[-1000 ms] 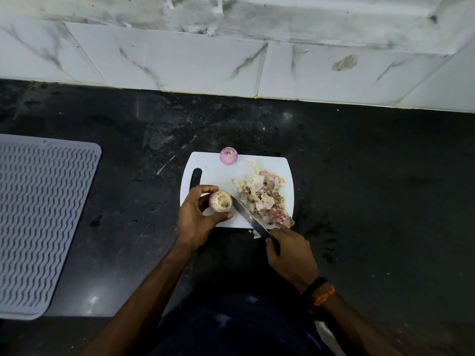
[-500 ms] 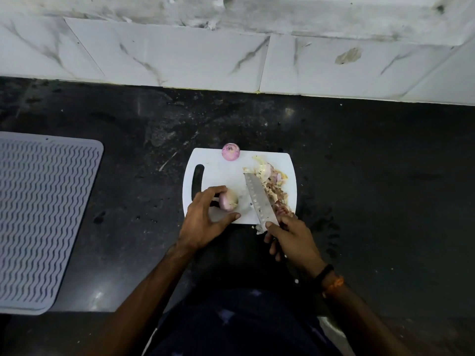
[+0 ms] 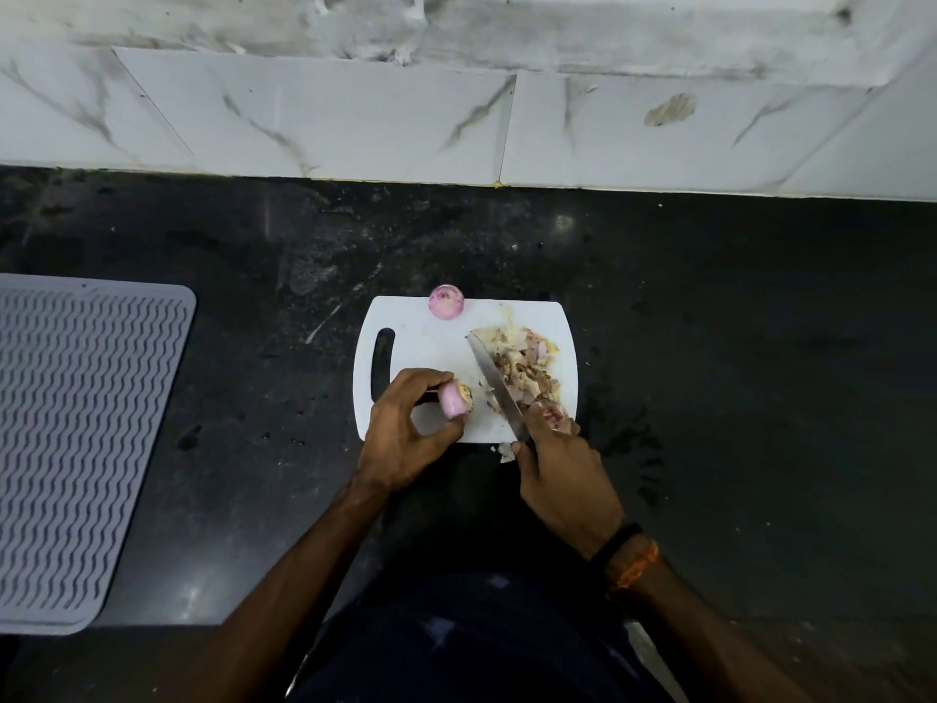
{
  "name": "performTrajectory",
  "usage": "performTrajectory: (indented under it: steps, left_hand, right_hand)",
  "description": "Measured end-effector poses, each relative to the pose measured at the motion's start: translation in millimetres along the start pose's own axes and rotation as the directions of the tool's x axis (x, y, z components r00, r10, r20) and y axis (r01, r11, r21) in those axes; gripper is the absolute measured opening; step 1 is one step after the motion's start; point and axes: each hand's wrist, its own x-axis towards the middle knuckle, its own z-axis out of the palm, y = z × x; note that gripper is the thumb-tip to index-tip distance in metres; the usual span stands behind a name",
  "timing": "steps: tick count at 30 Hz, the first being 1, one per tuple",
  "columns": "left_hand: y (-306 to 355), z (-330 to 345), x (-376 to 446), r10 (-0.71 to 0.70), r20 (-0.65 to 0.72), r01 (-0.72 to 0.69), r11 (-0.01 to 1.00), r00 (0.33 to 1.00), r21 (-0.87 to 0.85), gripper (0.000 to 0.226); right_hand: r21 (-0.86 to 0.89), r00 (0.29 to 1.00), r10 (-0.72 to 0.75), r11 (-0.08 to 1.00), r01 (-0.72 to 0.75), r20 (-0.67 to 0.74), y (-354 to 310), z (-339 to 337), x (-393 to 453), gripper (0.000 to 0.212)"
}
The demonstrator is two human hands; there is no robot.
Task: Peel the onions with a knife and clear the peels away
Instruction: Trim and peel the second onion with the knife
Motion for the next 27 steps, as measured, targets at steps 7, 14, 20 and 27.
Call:
performTrajectory:
  steps: [7, 14, 20, 27]
  left_hand:
    - [-1, 3, 2, -0.033, -0.004, 0.033, 0.999, 0.999, -0.012, 0.044]
    - [-1, 4, 2, -0.077, 0.013, 0.077, 0.997, 0.997, -0.027, 0.046]
    - [-1, 10, 8, -0.083, 0.016, 0.084, 0.995, 0.996, -0.051, 0.046]
    - [1, 8, 14, -0.054, 0.036, 0.056, 0.997, 0.998, -0.044, 0.043]
  right_hand:
    - [-0.016, 0.996, -0.067, 0.998, 0.066, -0.060, -1, -3, 1, 0.040]
    - [0.077, 0.992, -0.029, 0.996, 0.039, -0.125, 3, -7, -12, 0.050]
    - [0.156, 0.997, -0.041, 0.986, 0.051, -0.068, -4, -13, -20, 0.063]
    - [0.093, 0.990, -0.121, 0.987, 0.128, -0.071, -14, -9, -17, 0.062]
